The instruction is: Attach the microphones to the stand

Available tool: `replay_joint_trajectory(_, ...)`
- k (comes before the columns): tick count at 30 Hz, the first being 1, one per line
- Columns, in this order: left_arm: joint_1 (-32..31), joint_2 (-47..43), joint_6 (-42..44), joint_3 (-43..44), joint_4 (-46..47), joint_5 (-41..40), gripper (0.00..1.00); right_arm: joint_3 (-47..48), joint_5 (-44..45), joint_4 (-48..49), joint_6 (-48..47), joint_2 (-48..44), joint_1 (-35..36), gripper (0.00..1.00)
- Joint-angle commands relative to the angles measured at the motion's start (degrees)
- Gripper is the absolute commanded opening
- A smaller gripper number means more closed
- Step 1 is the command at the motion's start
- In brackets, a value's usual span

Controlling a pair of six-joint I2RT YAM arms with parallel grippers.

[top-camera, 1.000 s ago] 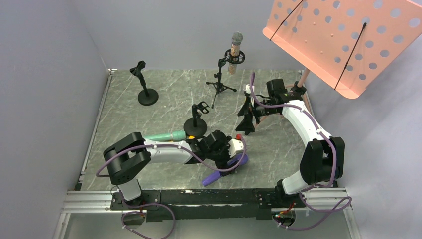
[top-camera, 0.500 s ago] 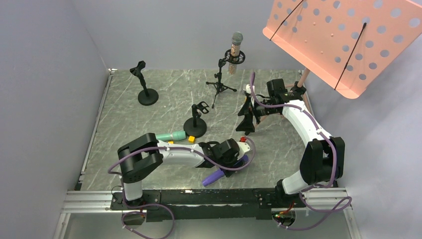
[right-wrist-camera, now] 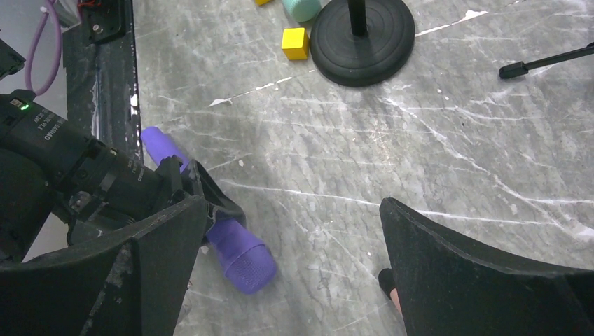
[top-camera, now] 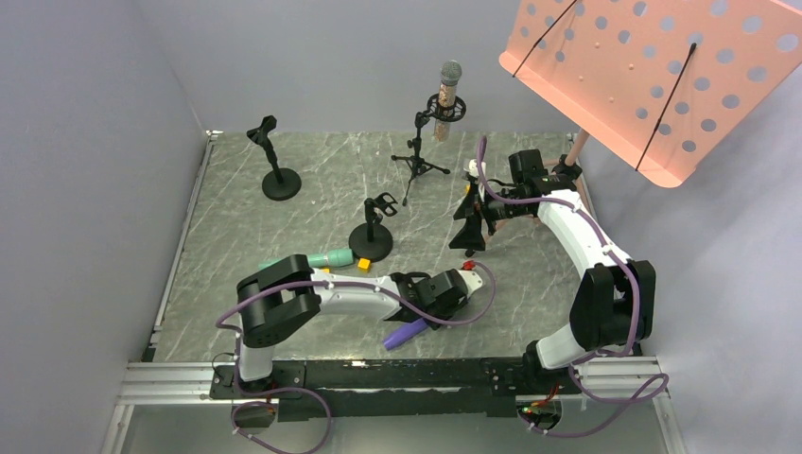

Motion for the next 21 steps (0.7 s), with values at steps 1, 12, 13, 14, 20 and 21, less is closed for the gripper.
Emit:
replay_joint_trajectory(1, 0.02, -2.79, -0.78, -2.54, -1.95, -1.91, 0.02, 1.32, -0.76, 1.82, -0.43, -1.77, -0.34, 1.0)
replay_joint_trajectory(12, 7.97, -34.0, -8.83, -21.82, 7.08, 2.37, 0.0, 0.9, -1.56, 2.76, 0.99, -2.2, -0.39, 1.0)
replay_joint_trajectory(13, 8.94, -36.85, -9.15, -22.98, 8.09, 2.41, 0.0, 0.75, -2.02, 3.09, 1.4, -2.23, -0.35, 1.0)
replay_joint_trajectory(14, 10.1, -39.98, -9.58, -24.03, 9.09, 2.45, 0.0, 0.65, -2.67, 3.4, 1.87, -2.34, -0.25, 1.0)
replay_joint_trajectory(20, 17.32, -51.91, -13.97, -29.01, 24.11, -0.97, 0.0, -0.11, -8.26, 5.34, 5.68, -1.81, 2.39, 1.0)
replay_joint_trajectory(21, 18.41, -52.28, -14.93, -29.23, 27.33, -1.56, 0.0, -0.27, -8.8, 6.08, 6.45, -1.78, 3.24, 1.0)
